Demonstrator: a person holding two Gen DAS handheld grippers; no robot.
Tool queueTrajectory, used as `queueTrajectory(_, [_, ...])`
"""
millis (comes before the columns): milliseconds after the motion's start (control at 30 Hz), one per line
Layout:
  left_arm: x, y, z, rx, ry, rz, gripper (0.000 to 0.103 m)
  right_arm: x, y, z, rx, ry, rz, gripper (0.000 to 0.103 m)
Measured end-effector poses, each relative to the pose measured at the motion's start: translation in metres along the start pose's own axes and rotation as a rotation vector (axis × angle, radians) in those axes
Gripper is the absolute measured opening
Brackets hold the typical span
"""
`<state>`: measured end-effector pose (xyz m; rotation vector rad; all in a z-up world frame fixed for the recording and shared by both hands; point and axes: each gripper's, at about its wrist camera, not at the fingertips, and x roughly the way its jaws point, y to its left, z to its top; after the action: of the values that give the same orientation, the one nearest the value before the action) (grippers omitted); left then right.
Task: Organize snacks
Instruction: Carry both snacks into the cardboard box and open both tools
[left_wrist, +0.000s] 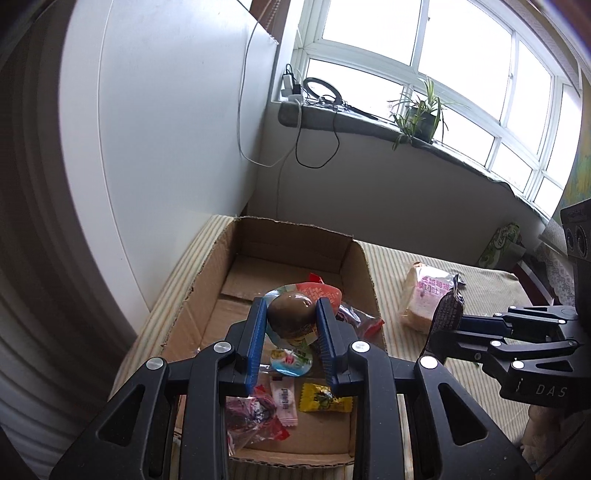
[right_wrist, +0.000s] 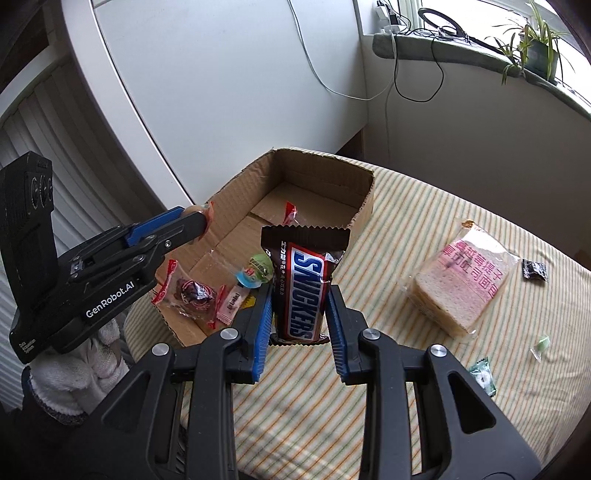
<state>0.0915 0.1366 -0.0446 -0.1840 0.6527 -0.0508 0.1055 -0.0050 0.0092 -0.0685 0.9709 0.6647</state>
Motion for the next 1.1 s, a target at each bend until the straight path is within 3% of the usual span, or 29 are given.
queueTrajectory(933, [0.010, 0.014, 0.011, -0.034, 0.006, 0.018, 0.027, 0.036, 0.031, 0.005, -0.058, 0.047, 0.070, 0.031])
queueTrajectory(1067, [0.008, 0.015, 0.012, -0.033, 0.000, 0.019, 0.026, 0.036, 0.030, 0.005, -0.059, 0.047, 0.078, 0.036])
queueTrajectory(1100, [0.008, 0.016, 0.012, -0.035, -0.001, 0.023, 0.027, 0.036, 0.030, 0.005, -0.060, 0.044, 0.077, 0.043])
